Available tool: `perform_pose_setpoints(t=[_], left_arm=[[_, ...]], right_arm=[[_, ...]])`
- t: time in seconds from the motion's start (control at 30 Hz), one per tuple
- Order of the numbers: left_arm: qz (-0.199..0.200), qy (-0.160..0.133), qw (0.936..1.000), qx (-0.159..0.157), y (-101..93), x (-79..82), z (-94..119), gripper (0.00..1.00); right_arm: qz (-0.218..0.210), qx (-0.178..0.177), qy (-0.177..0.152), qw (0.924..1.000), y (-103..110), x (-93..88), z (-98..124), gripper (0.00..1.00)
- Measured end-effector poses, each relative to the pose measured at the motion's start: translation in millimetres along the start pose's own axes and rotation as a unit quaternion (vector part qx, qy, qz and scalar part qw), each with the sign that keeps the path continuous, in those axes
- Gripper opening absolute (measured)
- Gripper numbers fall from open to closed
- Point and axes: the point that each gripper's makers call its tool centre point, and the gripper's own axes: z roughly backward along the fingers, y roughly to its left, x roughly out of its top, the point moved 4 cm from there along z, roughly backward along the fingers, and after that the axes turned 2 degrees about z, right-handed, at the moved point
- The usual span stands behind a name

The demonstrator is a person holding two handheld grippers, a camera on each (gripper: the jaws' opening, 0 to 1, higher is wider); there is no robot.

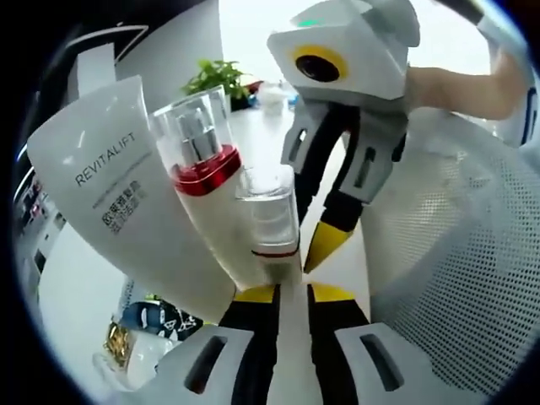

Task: Arrange the skincare products in the storage area until every visible bottle or jar stands upright without overlapping.

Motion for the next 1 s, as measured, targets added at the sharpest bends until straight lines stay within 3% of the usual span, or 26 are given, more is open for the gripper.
perform_pose_setpoints(t=[0.6, 0.83, 1.0], left_arm=[[-0.013, 0.003, 0.9998, 0.014, 2.5, -0.2, -5, 0.19], [0.025, 0.020, 0.9993, 0.019, 10.9, -10.3, 4, 0.11], [0.038, 0.028, 0.9984, 0.030, 16.4, -15.6, 8, 0.11]], right_arm=[[0.014, 0.002, 0.007, 0.9999, -9, 2.4, -4, 0.17], [0.019, 0.012, 0.016, 0.9996, -4, -4.6, 0, 0.18], [0.004, -0.007, 0.014, 0.9999, -13, -13.1, 5, 0.17]])
